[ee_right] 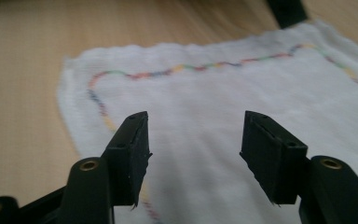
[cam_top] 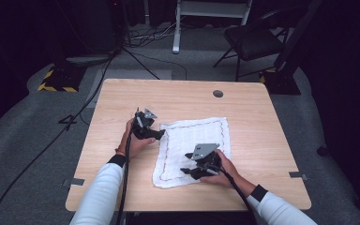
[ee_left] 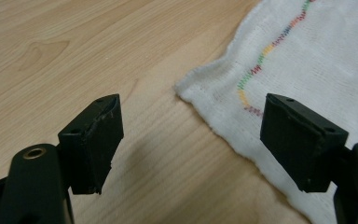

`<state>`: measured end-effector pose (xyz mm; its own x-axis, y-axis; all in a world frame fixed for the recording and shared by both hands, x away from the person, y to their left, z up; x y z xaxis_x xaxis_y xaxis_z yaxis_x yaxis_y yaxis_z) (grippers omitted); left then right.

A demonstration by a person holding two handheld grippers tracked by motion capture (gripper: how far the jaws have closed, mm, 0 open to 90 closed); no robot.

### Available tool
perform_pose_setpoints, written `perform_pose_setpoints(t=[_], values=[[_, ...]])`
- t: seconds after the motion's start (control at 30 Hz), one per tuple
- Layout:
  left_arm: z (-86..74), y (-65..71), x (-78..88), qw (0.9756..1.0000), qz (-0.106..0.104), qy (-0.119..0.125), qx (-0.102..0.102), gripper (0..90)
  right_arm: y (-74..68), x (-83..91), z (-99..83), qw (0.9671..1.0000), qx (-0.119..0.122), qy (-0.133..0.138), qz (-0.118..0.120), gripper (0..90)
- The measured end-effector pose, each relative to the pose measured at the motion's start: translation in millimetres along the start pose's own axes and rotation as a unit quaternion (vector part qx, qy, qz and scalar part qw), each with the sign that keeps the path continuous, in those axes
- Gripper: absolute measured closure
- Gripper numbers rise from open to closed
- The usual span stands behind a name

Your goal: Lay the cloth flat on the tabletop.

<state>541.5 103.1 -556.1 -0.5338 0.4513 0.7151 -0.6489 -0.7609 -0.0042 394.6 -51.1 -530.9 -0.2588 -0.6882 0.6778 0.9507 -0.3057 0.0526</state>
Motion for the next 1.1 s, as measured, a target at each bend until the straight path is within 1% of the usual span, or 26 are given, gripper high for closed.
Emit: perform_pose_setpoints(t=[0.03,0.07,0.1,0.13,0.17,0.2,0.23,0.27,0.3,0.33,0.37,0.4,0.43,0.47,0.5,0.53,0.6,0.67,0.73,0.77,0.83,0.9,0.93,0.97,1.07,1.1], values=[[0.2,-1.7,-4.0,1.0,0.005,-0.006,-0.002,21.0,-16.3,-7.1,3.2,0.9998,0.014,0.001,0.016,42.2],[0.2,-1.7,-7.8,0.9999,0.006,-0.01,0.001,21.0,-16.3,-7.1,3.2,0.9998,0.014,0.001,0.016,42.2],[0.5,-2.3,-10.8,0.9999,0.006,-0.012,-0.002,20.9,-30.0,-16.0,6.4,0.9993,0.027,0.001,0.026,42.2],[3.0,-3.2,-14.6,1.0,0.003,-0.009,0.0,20.0,-36.1,-20.7,7.8,0.9989,0.031,0.0,0.035,42.3],[3.0,-3.2,-14.6,1.0,0.003,-0.009,0.0,20.2,-36.1,-20.7,7.8,0.9989,0.031,0.0,0.035,42.3],[5.0,-4.3,-15.1,0.9999,0.011,-0.004,0.001,20.2,-41.2,-25.2,9.4,0.9986,0.034,-0.001,0.039,42.7],[6.9,-5.1,-15.7,0.9999,0.017,0.002,0.002,22.4,-46.0,-29.2,11.0,0.9984,0.037,-0.001,0.044,42.7],[7.7,-5.4,-16.8,0.9999,0.014,0.004,0.003,24.3,-51.0,-32.7,13.0,0.998,0.039,0.001,0.05,42.7],[7.6,-4.8,-18.4,0.9999,0.008,0.001,0.01,23.9,-55.6,-36.1,14.6,0.9976,0.043,0.001,0.055,42.7],[7.2,-4.8,-20.3,0.9999,0.004,-0.001,0.011,23.1,-59.4,-39.3,16.0,0.9973,0.05,-0.002,0.054,42.7],[7.3,-5.4,-21.0,0.9999,0.003,0.001,0.013,22.3,-62.3,-42.1,17.8,0.9972,0.053,-0.002,0.054,42.8],[7.2,-5.8,-21.3,0.9999,0.0,0.001,0.013,21.5,-64.9,-44.4,20.1,0.9969,0.051,0.0,0.061,42.8],[7.1,-6.0,-21.4,0.9999,-0.001,0.0,0.011,21.0,-66.6,-46.9,22.2,0.9969,0.049,0.002,0.061,42.8],[7.1,-5.8,-21.5,0.9999,-0.002,0.0,0.011,20.9,-67.8,-49.8,23.8,0.9971,0.048,0.002,0.059,43.1],[7.1,-6.0,-21.6,1.0,-0.003,0.0,0.01,20.6,-69.0,-55.9,24.8,0.9969,0.055,-0.003,0.056,43.6],[7.1,-6.5,-21.8,1.0,-0.003,-0.001,0.007,20.6,-69.0,-55.9,24.8,0.9969,0.055,-0.003,0.056,43.6],[7.8,-7.7,-23.3,1.0,-0.002,-0.003,0.008,16.6,-68.1,-62.5,24.2,0.997,0.054,-0.008,0.055,45.5],[8.7,-8.4,-24.3,1.0,-0.006,-0.005,0.002,16.1,-67.1,-63.4,24.7,0.9971,0.05,-0.005,0.057,46.4],[9.2,-7.9,-24.6,0.9999,-0.012,-0.003,-0.004,16.6,-66.6,-64.0,24.9,0.997,0.046,-0.003,0.062,49.4],[9.7,-6.4,-23.6,0.9996,-0.023,0.002,-0.017,19.1,-66.8,-63.7,24.7,0.9968,0.047,-0.004,0.064,52.7],[10.8,-1.1,-22.3,0.9985,-0.042,0.012,-0.034,35.3,-65.9,-62.7,24.4,0.9969,0.048,-0.005,0.063,59.3],[11.5,1.9,-21.4,0.9975,-0.055,0.017,-0.042,47.2,-64.3,-62.6,24.1,0.9973,0.043,-0.005,0.059,65.4],[11.8,3.0,-21.1,0.9972,-0.058,0.017,-0.044,60.2,-62.9,-62.0,23.8,0.9977,0.045,-0.004,0.051,71.8],[12.1,3.9,-20.9,0.997,-0.062,0.016,-0.043,60.2,-62.9,-62.0,23.8,0.9977,0.045,-0.004,0.051,71.8],[12.3,5.1,-20.2,0.9965,-0.076,0.015,-0.031,76.4,-60.1,-60.9,23.1,0.9982,0.048,-0.007,0.036,80.6],[11.8,5.7,-19.6,0.9962,-0.081,0.013,-0.028,80.1,-59.2,-60.6,22.8,0.9982,0.05,-0.008,0.032,81.9]])
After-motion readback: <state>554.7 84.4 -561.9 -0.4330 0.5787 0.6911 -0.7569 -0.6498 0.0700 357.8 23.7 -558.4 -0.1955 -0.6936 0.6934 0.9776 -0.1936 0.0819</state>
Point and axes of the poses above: each handheld gripper's, and its own axes: x roughly backward along the jaws, z roughly out of its top, y roughly to its right, the point moved 9 cm from there along -x, roughly forward along the jaws, and after that the axes turned 2 degrees about -x, right-handed, at the moved point
